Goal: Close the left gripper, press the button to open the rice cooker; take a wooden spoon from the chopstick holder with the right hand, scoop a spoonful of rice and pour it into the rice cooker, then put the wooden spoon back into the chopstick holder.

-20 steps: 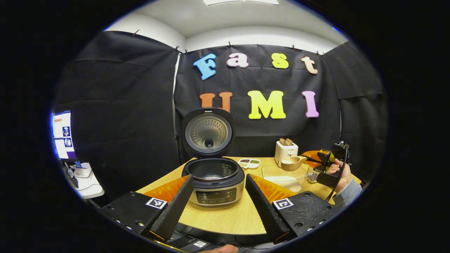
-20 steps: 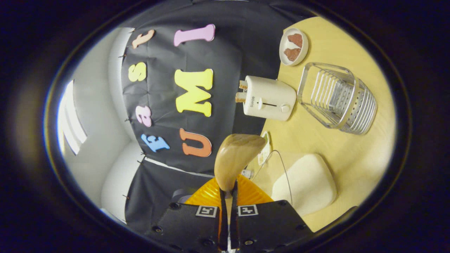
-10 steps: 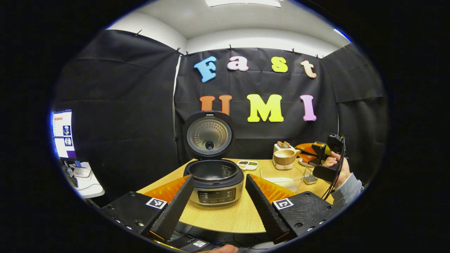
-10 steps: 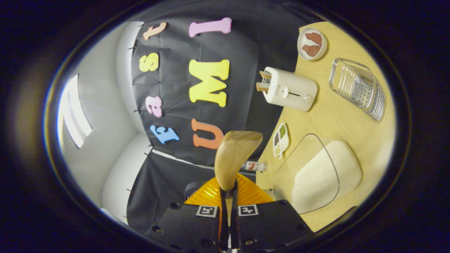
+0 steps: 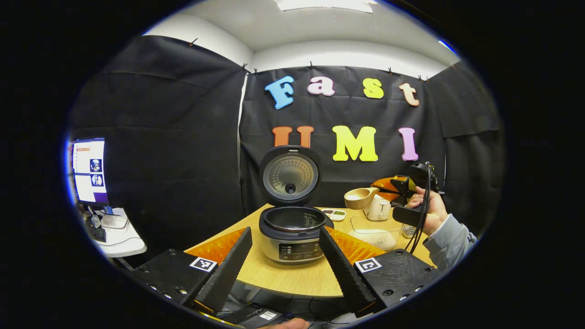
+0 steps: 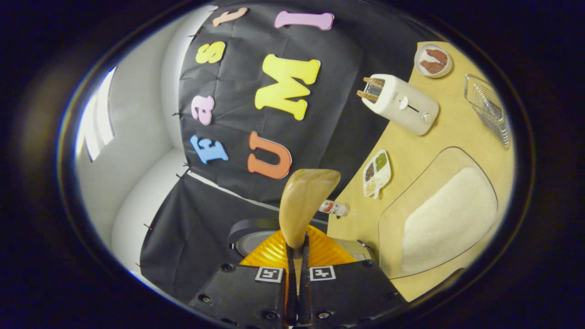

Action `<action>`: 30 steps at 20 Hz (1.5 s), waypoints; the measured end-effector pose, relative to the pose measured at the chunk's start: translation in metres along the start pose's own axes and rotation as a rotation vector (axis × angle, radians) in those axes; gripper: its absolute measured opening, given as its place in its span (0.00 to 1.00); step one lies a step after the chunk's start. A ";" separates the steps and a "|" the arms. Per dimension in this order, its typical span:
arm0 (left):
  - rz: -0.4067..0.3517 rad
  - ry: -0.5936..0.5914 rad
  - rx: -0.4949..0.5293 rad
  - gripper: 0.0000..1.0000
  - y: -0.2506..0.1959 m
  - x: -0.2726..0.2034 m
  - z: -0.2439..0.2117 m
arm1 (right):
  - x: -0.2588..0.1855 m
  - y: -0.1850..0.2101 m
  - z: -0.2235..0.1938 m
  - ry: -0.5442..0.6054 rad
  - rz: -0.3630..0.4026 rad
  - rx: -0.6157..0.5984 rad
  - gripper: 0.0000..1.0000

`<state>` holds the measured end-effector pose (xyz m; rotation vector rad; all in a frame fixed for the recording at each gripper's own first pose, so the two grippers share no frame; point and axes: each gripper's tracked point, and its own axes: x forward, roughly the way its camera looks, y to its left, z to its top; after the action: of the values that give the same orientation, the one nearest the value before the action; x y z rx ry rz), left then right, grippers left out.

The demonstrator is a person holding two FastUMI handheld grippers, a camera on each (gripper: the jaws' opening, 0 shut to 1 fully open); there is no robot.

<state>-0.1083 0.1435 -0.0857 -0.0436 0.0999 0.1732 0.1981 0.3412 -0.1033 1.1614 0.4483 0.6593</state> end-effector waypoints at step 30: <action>0.033 0.022 0.002 0.94 0.032 -0.003 -0.019 | 0.115 0.063 -0.128 0.171 -0.081 -1.201 0.08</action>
<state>-0.1189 0.1738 -0.1056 -0.0419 0.1227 0.2057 0.1851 0.5232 -0.0874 -0.0487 0.1638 0.7781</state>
